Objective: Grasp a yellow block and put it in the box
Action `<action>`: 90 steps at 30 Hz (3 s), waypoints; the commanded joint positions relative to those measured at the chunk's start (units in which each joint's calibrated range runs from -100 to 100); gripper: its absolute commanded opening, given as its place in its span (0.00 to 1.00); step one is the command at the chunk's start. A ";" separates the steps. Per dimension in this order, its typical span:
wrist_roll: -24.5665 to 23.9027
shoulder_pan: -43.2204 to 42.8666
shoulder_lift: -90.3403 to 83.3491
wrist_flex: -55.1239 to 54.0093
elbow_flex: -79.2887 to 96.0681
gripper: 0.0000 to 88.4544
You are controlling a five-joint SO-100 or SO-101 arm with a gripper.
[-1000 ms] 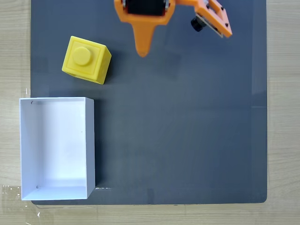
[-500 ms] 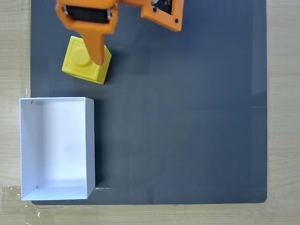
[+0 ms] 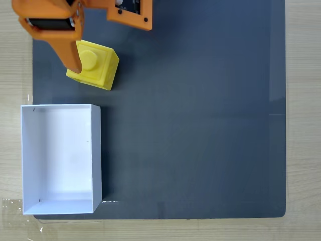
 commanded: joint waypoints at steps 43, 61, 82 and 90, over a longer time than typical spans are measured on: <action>-0.28 -0.05 6.05 -4.58 9.27 0.56; -0.39 -2.07 13.34 -10.43 8.19 0.56; -2.22 -11.66 -1.24 -11.74 8.19 0.18; -2.33 -24.96 -23.78 -12.52 3.12 0.18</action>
